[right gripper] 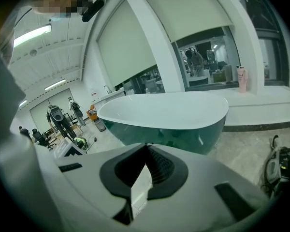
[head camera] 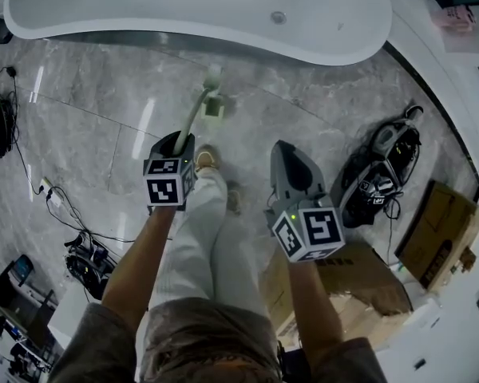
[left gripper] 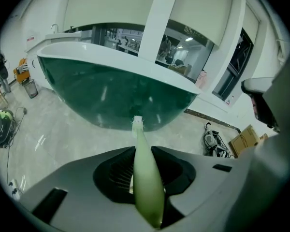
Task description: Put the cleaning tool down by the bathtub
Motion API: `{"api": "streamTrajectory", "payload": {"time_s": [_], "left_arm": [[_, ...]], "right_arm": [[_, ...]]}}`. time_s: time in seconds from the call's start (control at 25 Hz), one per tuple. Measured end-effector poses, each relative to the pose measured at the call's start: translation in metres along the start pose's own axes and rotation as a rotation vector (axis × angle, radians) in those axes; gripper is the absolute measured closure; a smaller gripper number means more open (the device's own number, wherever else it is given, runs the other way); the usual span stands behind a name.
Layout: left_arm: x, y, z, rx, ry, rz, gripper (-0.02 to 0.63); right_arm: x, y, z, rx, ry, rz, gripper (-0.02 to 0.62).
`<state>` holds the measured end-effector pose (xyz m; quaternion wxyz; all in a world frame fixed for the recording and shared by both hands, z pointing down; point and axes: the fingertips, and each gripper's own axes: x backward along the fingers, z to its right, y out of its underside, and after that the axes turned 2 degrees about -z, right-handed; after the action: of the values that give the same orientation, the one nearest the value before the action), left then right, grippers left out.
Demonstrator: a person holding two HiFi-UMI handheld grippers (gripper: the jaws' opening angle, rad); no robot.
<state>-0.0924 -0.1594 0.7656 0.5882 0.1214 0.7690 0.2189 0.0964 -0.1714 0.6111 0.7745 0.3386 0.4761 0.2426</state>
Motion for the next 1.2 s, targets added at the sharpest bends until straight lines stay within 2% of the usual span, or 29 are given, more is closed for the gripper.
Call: {"api": "streamTrajectory", "payload": {"time_s": [0.6,1.04,1.2], "left_arm": [[-0.094,0.047,-0.016,0.069,-0.071,-0.236,0.503],[-0.134,0.071,-0.017,0.068,-0.060,-0.402,0.503],[-0.148,0.074,-0.019,0.075,-0.055,-0.437,0.503]], "right_arm": [[-0.017,0.014,0.012,-0.022,-0.011,-0.043,0.595],[-0.029,0.025,0.018,-0.049,-0.010,-0.074,0.595],[-0.034,0.029,0.020,-0.062,-0.006,-0.081,0.595]]}}
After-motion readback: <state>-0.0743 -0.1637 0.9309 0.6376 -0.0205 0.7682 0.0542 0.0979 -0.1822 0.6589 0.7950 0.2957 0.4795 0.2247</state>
